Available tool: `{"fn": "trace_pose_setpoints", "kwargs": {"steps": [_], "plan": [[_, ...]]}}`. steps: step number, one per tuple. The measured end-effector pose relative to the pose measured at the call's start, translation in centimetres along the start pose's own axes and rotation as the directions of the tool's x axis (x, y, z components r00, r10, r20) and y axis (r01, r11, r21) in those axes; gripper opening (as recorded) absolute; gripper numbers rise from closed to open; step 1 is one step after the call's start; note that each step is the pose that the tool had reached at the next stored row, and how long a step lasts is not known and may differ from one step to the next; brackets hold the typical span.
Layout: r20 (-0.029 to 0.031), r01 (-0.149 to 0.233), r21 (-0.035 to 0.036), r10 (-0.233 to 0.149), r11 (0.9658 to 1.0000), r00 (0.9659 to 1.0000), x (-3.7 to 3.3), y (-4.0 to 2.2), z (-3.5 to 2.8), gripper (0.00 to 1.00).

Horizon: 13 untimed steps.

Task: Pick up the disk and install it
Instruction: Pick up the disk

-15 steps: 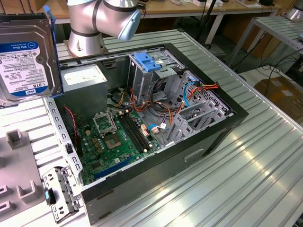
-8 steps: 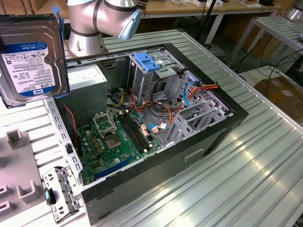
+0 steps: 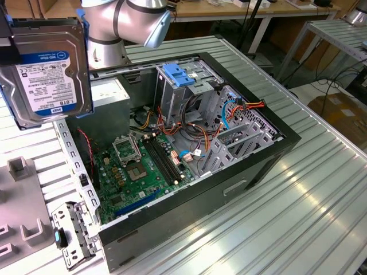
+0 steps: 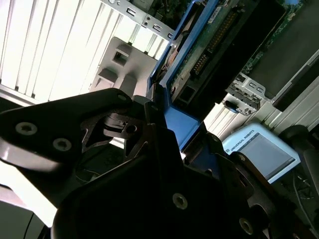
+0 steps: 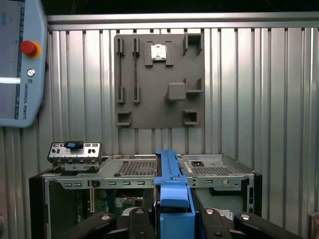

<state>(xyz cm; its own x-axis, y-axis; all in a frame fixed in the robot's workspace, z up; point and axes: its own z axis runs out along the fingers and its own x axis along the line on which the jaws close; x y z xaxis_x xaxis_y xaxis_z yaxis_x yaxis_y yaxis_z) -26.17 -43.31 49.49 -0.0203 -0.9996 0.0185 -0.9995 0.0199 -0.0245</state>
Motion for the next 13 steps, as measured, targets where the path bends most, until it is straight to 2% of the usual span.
{"fn": "trace_pose_setpoints", "kwargs": {"steps": [8,11,13], "plan": [[-0.0001,-0.004,-0.0001,0.004,1.0000,1.0000,0.20,-1.98,0.06,0.37],[-0.0002,-0.009,-0.0001,0.009,1.0000,1.0000,0.19,-3.25,0.10,0.37],[-0.0002,-0.011,-0.0002,0.011,0.9999,0.9999,0.19,-3.76,0.12,0.37]]}}
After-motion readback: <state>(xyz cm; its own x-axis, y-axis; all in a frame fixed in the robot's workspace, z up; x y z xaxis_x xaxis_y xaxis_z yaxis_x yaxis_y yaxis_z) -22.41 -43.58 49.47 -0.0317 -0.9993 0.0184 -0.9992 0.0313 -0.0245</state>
